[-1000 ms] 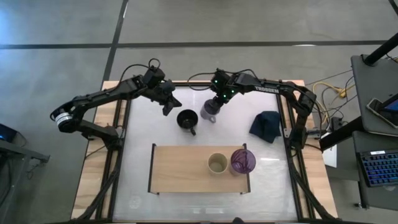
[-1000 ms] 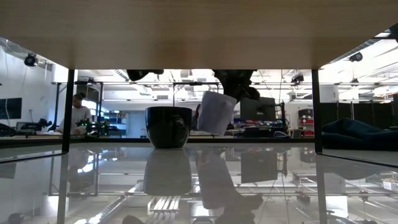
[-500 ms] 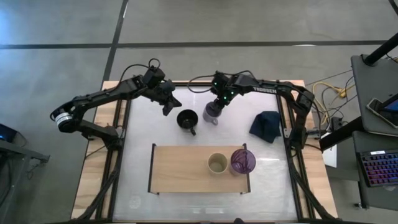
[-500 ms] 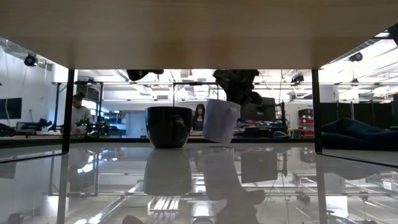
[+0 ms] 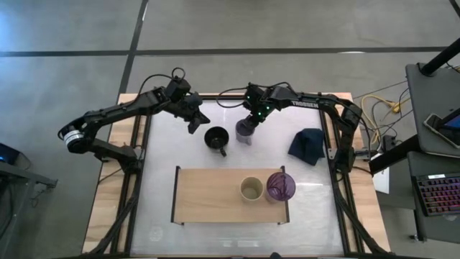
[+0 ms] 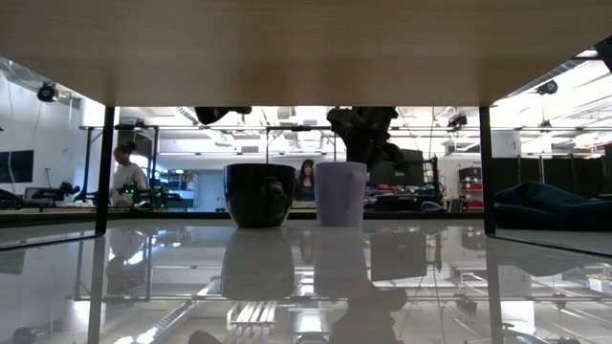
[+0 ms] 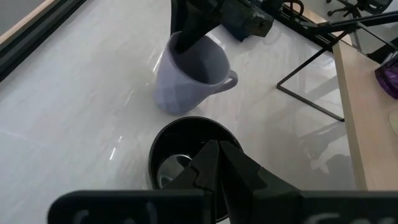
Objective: Stack small to large cups/mugs on shelf
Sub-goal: Move the gray mug to the middle top of the table, then move the black mug to the top left of the table
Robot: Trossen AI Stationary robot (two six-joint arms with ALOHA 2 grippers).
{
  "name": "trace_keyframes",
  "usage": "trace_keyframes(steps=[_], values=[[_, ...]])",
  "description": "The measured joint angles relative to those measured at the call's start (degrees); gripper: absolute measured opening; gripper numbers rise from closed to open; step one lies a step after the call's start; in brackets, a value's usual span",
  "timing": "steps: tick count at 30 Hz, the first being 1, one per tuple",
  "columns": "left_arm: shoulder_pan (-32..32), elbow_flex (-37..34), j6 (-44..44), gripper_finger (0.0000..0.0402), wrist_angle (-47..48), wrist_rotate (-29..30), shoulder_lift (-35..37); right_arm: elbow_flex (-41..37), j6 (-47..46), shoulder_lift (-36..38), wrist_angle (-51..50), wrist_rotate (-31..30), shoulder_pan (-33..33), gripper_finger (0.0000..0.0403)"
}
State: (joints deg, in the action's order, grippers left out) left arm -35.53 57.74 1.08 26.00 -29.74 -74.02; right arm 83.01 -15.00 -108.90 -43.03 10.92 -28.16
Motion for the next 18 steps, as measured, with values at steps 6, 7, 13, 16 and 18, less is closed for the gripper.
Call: trace_keyframes(steps=[6,7,13,16,18], values=[[0.00,-0.02,0.00,0.0000,0.00,0.00,0.00,0.00,0.00,0.00,-0.06,-0.02,0.00,0.0099],[0.00,-0.02,0.00,0.0000,0.00,0.00,0.00,-0.01,0.00,0.00,-0.06,-0.02,0.00,0.0103],[0.00,-0.05,-0.61,0.0000,2.24,0.08,-0.17,0.37,0.00,0.43,-0.28,-0.44,0.00,0.0120],[0.00,-0.13,-1.50,0.0000,4.42,2.06,-0.95,2.02,0.15,0.46,-0.70,-0.47,0.00,0.0125],[0.02,-0.13,-1.51,0.0000,4.71,3.75,-1.68,3.32,0.44,0.48,-0.96,-0.73,0.00,0.0129]])
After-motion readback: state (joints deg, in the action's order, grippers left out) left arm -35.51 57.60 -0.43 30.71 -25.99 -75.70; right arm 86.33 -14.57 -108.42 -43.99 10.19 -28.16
